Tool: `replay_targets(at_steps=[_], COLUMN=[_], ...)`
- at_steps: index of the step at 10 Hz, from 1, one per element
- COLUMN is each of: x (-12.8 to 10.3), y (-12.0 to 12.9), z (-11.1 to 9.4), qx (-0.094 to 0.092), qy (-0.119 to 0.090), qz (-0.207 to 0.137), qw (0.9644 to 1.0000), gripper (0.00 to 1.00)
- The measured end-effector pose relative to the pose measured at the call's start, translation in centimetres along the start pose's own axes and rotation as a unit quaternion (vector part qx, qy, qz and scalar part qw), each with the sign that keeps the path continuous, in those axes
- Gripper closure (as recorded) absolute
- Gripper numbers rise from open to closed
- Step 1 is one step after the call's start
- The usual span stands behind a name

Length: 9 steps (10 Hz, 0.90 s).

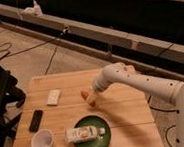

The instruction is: Drag the pepper across the table

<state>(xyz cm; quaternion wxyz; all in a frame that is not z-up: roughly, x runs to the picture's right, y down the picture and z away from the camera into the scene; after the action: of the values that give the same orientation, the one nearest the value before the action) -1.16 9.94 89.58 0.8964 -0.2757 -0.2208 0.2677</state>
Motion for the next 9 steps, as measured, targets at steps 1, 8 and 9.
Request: replay_targets(at_steps=[1, 8, 9], x=[-0.1, 0.4, 0.3], y=[0.5, 3.1, 3.2], z=[0.7, 4.5, 4.7], qx=[-0.007, -0.055, -0.059], qy=[-0.003, -0.025, -0.03], qz=[0.002, 0.005, 0.003], qw=[1.0, 0.9982, 0.9978], gripper=[0.2, 0.43, 0.54])
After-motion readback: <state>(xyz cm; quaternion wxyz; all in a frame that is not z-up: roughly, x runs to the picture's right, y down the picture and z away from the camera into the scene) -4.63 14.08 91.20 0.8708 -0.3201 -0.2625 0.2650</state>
